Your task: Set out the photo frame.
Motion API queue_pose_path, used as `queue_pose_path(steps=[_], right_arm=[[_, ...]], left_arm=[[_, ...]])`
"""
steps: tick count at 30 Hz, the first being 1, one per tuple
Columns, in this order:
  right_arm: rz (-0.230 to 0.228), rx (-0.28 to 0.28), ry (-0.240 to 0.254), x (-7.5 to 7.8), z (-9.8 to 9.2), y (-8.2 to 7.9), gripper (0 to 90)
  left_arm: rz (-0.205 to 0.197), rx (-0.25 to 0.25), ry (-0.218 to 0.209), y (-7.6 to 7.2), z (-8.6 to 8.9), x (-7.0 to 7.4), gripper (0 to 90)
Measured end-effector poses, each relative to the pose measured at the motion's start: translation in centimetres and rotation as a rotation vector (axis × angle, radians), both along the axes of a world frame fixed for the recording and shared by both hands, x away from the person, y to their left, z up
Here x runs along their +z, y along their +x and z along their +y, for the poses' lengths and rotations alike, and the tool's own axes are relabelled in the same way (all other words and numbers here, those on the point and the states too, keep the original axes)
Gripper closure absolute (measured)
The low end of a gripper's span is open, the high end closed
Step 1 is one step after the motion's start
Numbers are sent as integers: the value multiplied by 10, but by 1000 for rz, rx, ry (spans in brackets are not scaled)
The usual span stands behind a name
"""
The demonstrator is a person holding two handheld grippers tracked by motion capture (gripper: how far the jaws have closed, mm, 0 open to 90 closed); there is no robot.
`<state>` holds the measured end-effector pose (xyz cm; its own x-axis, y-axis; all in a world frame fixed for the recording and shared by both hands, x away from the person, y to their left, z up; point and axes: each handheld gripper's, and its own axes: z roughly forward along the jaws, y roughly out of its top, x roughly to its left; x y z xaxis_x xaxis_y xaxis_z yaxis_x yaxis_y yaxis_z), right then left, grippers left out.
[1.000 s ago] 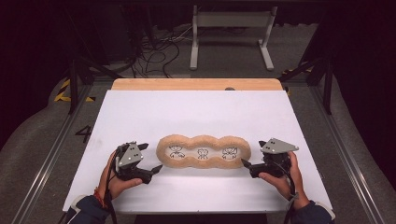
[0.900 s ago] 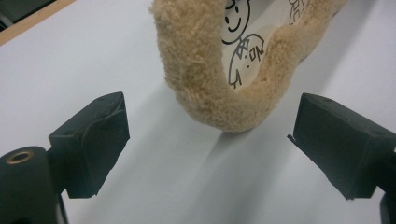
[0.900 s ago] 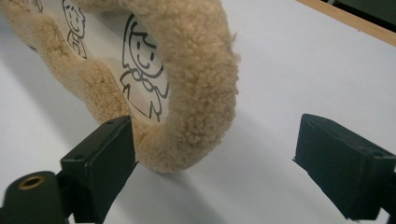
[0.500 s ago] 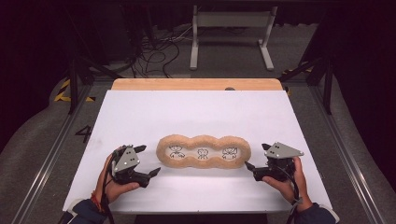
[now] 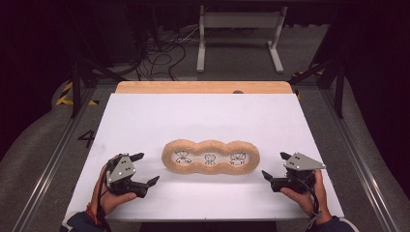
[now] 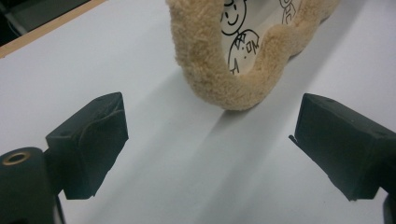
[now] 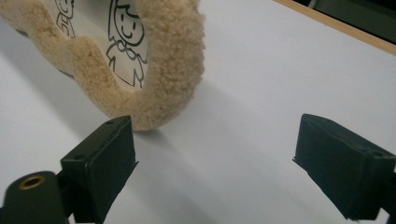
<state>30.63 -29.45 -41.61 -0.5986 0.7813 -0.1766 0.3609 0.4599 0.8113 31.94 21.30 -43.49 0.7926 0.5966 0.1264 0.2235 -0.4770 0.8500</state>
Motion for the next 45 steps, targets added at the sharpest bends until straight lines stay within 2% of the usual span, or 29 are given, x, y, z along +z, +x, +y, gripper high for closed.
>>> queue_pose_path(steps=[16,21,26,30,35,40,42,45], right_arm=[[-11,-64,19,-9,-28,-11,111],[-3,-84,36,-12,-37,-14,110],[-8,-109,39,-14,-46,-18,109],[-1,-125,37,-19,-53,-21,108],[-2,-139,36,-23,-59,-23,105],[-7,-145,11,-26,-61,-25,102],[-7,-146,15,-27,-61,-25,102],[-8,-147,14,-28,-61,-24,101]], left_arm=[[15,31,24,-1,19,-8,98],[24,52,8,-2,27,-11,98],[28,60,11,-5,35,-12,97],[39,69,-6,-6,43,-15,95],[54,71,-8,-6,54,-18,93],[66,96,-34,-8,64,-22,94],[70,96,-60,-9,68,-22,95],[68,100,-66,-10,69,-22,95]])
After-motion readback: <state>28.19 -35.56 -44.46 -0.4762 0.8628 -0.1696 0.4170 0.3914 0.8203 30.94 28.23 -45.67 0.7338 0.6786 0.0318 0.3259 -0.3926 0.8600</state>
